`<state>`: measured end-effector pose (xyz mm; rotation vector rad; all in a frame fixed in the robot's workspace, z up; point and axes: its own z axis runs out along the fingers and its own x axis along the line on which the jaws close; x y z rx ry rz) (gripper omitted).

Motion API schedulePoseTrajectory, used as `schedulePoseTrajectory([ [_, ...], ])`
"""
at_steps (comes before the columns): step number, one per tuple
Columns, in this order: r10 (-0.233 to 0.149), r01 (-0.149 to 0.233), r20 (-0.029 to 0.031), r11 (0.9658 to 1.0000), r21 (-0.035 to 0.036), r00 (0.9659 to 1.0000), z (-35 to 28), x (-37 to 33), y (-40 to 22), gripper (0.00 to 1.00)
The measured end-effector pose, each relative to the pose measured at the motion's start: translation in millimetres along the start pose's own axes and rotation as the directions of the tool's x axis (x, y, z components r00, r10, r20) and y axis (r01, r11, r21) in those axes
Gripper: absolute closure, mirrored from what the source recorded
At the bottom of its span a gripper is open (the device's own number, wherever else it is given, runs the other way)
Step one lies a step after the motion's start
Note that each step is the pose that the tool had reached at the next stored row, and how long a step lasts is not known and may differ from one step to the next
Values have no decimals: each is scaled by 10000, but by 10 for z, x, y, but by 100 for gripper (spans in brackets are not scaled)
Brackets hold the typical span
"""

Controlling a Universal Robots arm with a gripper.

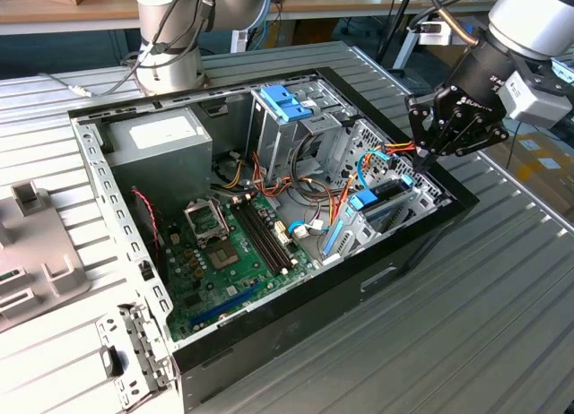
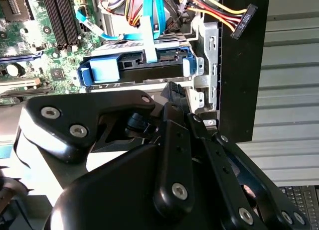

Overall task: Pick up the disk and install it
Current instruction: 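Insert the first disk wire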

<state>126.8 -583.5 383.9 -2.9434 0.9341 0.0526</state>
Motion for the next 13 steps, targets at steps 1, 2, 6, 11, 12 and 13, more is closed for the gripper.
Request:
schedulePoseTrajectory([
  [1, 0, 0, -3, 10000, 2, 10000, 0, 0, 0, 89],
  [2, 0, 0, -5, 10000, 4, 10000, 0, 0, 0, 89],
  [6, -1, 1, -23, 10000, 16, 10000, 0, 0, 0, 70],
  [11, 7, -7, -35, 10000, 22, 10000, 8, 11, -8, 58],
  [12, 18, -18, -36, 10000, 22, 10000, 12, 19, -12, 58],
  [13, 34, -34, -37, 10000, 23, 10000, 17, 24, -16, 58],
])
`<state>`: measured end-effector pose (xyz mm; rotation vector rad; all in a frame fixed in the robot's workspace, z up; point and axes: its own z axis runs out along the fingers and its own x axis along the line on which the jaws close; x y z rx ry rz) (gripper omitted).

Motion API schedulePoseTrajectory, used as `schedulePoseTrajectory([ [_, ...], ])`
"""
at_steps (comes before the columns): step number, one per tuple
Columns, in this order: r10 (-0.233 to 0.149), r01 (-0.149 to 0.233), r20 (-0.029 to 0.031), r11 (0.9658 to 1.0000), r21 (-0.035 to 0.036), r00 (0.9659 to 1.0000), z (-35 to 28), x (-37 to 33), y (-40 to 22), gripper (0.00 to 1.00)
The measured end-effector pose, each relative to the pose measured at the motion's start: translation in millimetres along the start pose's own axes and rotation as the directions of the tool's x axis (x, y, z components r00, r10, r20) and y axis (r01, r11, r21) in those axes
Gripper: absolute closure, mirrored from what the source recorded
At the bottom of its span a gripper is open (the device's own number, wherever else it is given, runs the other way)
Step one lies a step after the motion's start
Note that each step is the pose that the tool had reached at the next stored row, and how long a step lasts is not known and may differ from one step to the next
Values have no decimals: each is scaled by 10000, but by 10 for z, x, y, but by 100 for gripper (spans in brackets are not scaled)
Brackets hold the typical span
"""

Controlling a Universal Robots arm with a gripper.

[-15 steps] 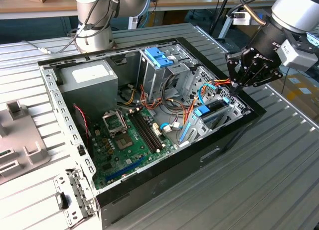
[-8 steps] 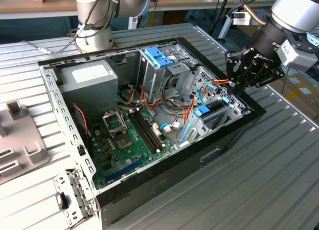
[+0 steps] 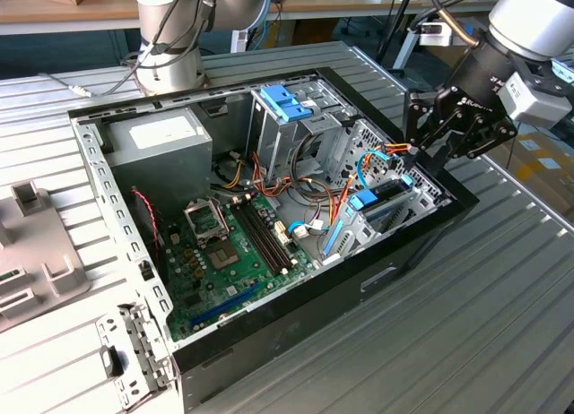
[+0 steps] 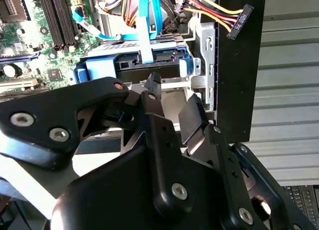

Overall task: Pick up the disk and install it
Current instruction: 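Insert the first disk wire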

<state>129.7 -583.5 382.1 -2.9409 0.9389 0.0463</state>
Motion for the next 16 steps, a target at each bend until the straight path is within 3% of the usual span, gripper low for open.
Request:
schedulePoseTrajectory([
  [4, 179, -179, -10, 9998, 6, 9998, 16, 35, -24, 58],
  [7, 568, -568, -43, 9984, 1, 9984, 29, 52, -45, 58],
  [16, 541, -541, -61, 9985, -24, 9985, 41, 102, -271, 58],
])
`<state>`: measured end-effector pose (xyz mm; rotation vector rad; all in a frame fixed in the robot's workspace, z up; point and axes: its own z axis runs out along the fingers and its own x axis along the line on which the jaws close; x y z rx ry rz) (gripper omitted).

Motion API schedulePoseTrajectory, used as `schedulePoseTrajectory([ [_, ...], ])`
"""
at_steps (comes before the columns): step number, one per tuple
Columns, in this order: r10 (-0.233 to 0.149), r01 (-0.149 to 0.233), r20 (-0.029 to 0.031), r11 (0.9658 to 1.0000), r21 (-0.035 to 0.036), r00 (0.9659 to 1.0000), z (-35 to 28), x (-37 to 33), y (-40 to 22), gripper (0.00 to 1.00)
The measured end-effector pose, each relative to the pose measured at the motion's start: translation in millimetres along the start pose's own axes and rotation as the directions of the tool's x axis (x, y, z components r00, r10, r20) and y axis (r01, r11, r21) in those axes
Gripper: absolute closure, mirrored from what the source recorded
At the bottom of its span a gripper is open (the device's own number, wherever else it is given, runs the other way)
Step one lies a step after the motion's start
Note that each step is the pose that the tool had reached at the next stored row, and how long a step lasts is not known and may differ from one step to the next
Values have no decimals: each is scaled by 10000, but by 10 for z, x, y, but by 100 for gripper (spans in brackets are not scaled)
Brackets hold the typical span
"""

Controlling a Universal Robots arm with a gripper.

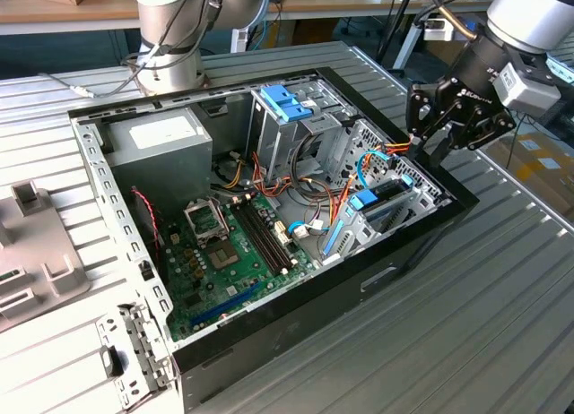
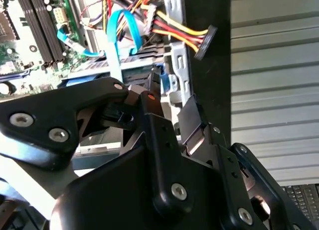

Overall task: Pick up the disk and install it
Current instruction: 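Insert the first disk wire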

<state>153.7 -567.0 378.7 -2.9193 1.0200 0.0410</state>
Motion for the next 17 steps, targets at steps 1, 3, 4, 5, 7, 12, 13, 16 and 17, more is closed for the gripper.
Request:
schedulePoseTrajectory([
  [1, -5, 5, 0, 10000, -1, 10000, 2, 8, -23, 58],
  [3, -9, 9, -4, 10000, -8, 10000, 18, 24, -147, 58],
  [4, -9, 9, -8, 10000, -13, 10000, 30, 6, -207, 58],
  [5, -9, 8, -8, 10000, -13, 10000, 41, -8, -250, 58],
  [7, -9, 9, -6, 10000, -13, 10000, 61, -2, -312, 58],
  [12, 70, -70, -8, 10000, -9, 10000, 130, 57, -382, 58],
  [13, 68, -68, -10, 10000, -11, 10000, 145, 58, -383, 58],
  [16, 69, -69, -11, 10000, -12, 10000, 162, 59, -382, 58],
  [17, 68, -68, -11, 10000, -13, 10000, 162, 59, -382, 58],
])
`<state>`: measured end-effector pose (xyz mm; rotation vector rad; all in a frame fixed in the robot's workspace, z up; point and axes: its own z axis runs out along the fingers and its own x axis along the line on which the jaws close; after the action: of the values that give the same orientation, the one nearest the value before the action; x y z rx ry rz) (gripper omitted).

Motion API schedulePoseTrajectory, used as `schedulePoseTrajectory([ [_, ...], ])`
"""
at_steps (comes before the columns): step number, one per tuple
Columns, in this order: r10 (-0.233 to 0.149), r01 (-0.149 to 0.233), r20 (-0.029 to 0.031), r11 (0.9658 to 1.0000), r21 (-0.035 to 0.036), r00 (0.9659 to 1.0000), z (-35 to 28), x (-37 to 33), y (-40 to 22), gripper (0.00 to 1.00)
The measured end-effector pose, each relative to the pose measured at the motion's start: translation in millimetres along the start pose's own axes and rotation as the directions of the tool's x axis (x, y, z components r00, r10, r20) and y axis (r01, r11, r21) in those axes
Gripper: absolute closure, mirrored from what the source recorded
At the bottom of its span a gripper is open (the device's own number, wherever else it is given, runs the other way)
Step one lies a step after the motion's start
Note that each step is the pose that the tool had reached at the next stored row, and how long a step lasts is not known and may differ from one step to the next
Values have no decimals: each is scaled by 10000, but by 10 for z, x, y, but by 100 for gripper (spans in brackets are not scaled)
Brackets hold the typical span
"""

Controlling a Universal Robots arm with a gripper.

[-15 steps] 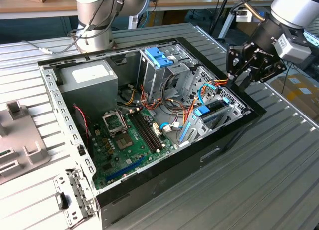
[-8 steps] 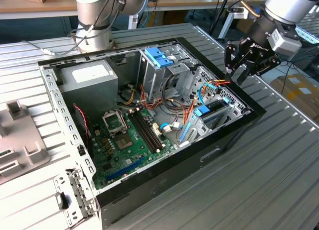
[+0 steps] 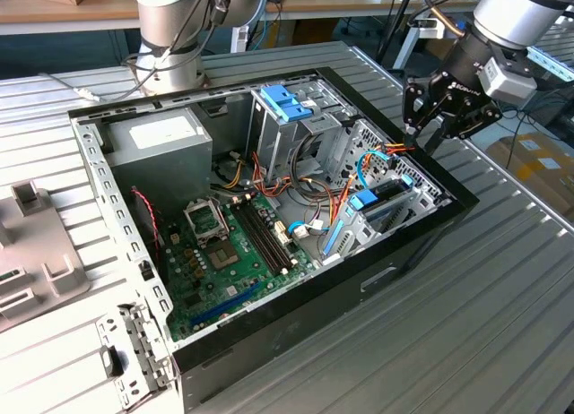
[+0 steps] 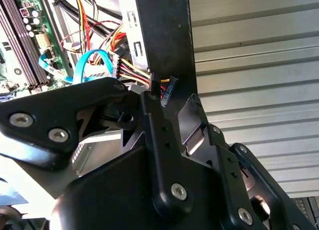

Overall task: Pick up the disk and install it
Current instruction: 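Insert the first disk wire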

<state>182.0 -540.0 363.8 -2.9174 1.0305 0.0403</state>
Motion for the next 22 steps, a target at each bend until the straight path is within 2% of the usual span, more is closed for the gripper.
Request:
schedulePoseTrajectory([
  [3, 0, 0, 1, 10000, 2, 10000, 2, 0, 0, 58],
  [4, 0, 0, 2, 10000, 2, 10000, 2, 0, 0, 66],
  [5, 0, 0, 1, 10000, 1, 10000, 2, 0, 0, 66],
  [8, 0, 0, 0, 10000, 0, 10000, 2, 0, 0, 82],
  [15, 0, 0, 1, 10000, 2, 10000, 4, 0, 0, 82],
  [22, 0, 0, 2, 10000, 3, 10000, -30, -30, -22, 83],
])
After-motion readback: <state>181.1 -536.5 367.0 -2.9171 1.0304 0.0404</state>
